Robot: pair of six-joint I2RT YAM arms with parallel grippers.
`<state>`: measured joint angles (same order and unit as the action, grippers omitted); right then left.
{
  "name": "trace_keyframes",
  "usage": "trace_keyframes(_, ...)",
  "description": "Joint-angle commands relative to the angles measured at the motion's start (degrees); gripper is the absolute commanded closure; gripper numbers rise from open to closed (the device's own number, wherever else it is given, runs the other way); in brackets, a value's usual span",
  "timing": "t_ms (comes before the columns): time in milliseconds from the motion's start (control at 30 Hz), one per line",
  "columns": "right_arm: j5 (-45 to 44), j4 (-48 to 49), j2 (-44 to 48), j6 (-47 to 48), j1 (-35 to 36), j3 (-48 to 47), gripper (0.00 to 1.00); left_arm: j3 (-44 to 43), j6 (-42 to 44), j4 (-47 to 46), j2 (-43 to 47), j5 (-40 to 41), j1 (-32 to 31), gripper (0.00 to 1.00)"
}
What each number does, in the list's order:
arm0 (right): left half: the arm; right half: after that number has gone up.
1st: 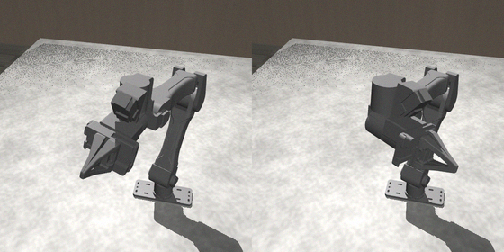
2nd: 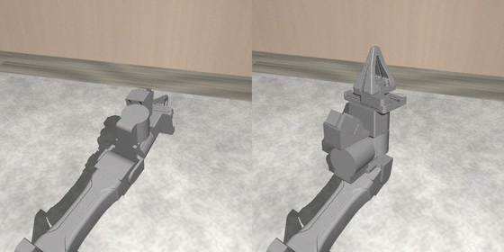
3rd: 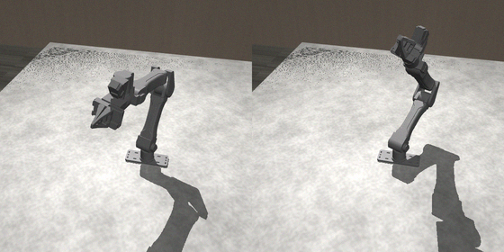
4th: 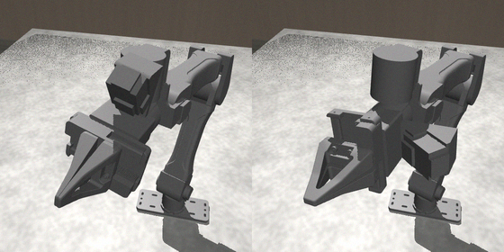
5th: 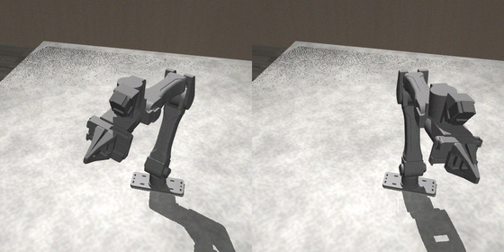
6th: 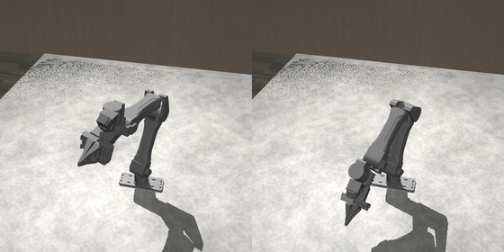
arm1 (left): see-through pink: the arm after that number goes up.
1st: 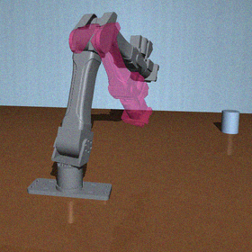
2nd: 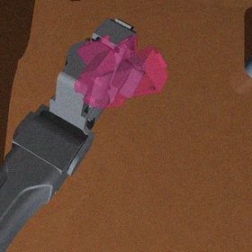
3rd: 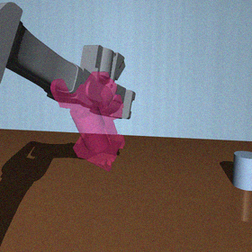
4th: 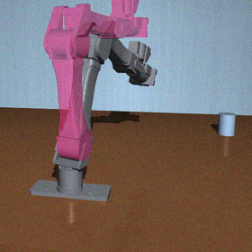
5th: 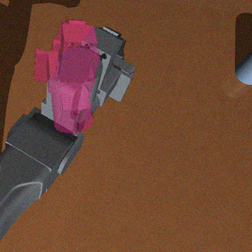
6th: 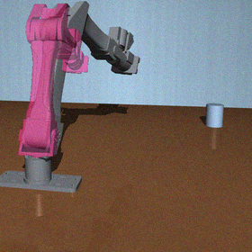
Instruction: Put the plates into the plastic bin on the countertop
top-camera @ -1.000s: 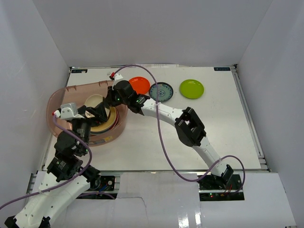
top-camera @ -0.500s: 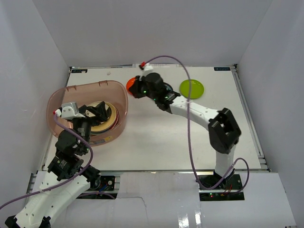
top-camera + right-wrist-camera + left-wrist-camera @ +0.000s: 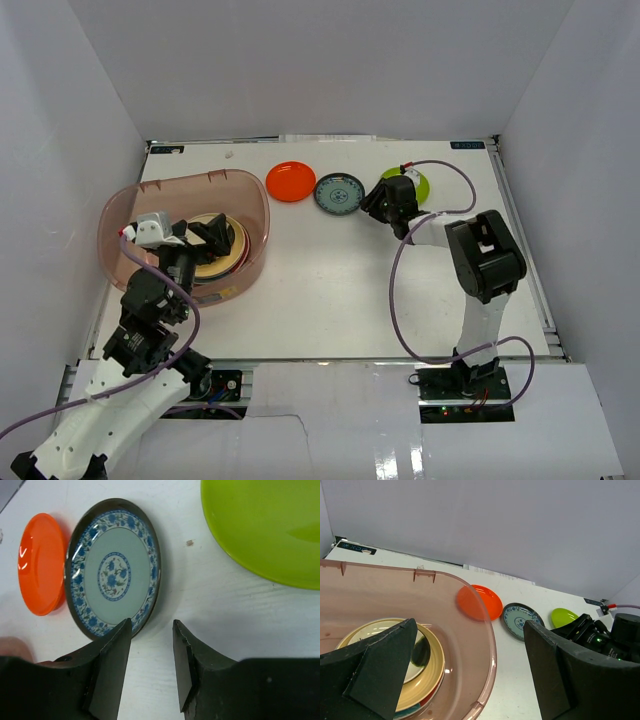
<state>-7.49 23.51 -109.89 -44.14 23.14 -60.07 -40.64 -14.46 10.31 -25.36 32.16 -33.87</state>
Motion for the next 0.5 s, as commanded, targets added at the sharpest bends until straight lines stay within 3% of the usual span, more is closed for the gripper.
trace_keyframes(0,1.33,5.15,-3.39,-5.25,-1.16,-4.43,0.55,0.04,0.04,0.07,-0.30,-0.79,0.29,0.02)
trace_keyframes(167,3.70,6.37,-10.60,-9.73,-2.39,-8.12,0.55,0.13,0.31,-0.02,-1.09,-0.79,0.29,0.02)
trace_keyframes(267,4.85,7.78,-13.77,-11.84,-2.83,-10.76,0.67,0.13,0.48,-0.11,-1.53,-0.52,0.38,0.02)
trace_keyframes(400,2.39,8.92,-11.33,-12.20,-3.27,-7.88,0.92,0.04,0.48,0.07,-1.71,-0.70,0.29,0.02)
trace_keyframes(467,0.20,12.25,-5.89,-11.15,-3.45,-1.82,0.92,0.13,0.48,0.15,-1.62,-0.79,0.38,0.02)
